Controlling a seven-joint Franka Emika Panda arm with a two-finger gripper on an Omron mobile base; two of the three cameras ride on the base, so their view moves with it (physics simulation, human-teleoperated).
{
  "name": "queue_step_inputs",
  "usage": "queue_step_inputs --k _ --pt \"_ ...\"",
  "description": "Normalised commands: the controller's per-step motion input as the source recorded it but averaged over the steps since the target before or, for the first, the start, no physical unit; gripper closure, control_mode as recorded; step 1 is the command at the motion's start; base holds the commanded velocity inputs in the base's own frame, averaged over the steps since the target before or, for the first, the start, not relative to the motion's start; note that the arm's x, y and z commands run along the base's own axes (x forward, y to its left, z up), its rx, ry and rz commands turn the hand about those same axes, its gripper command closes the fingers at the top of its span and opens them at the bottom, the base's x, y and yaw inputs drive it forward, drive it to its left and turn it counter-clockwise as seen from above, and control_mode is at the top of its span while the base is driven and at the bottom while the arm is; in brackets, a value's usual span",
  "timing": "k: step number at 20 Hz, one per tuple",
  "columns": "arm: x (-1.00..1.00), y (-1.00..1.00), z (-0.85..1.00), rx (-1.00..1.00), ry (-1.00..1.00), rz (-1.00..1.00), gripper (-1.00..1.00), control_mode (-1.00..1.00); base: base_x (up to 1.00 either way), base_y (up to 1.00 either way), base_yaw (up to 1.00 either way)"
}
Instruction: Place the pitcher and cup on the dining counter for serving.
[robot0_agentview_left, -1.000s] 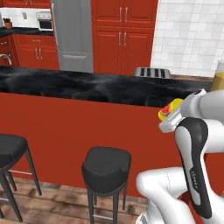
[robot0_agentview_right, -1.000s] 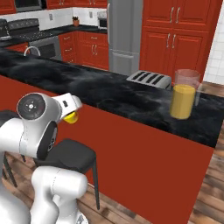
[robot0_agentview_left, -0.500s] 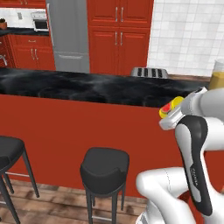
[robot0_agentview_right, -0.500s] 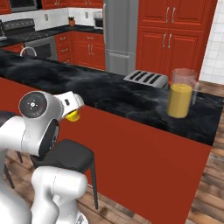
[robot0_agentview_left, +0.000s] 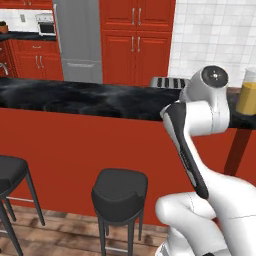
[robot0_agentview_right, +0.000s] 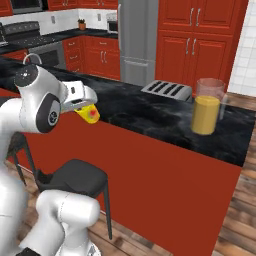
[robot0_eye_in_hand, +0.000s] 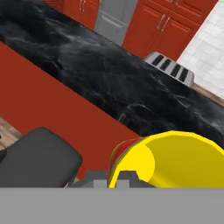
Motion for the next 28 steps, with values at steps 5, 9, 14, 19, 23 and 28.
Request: queue_step_inputs --k 5,9,14,19,23,28 --pt "0.42 -0.16 -0.01 0.0 0.18 -0.04 1.0 -1.0 0.0 0.0 0.0" --pt "0.22 -0.09 -0.03 0.0 0.02 0.0 1.0 -1.0 0.0 0.0 0.0" --pt "0.77 -0.52 -0.01 0.0 0.0 0.0 1.0 -1.0 0.0 0.0 0.0" --pt "0.84 -0.54 0.0 0.05 0.06 0.04 1.0 -1.0 0.0 0.0 0.0" --pt "0.67 -0.32 0.0 0.07 0.16 0.09 1.0 -1.0 0.0 0.0 0.0" --pt "0.48 -0.09 -0.01 0.03 0.21 0.02 1.0 -1.0 0.0 0.0 0.0"
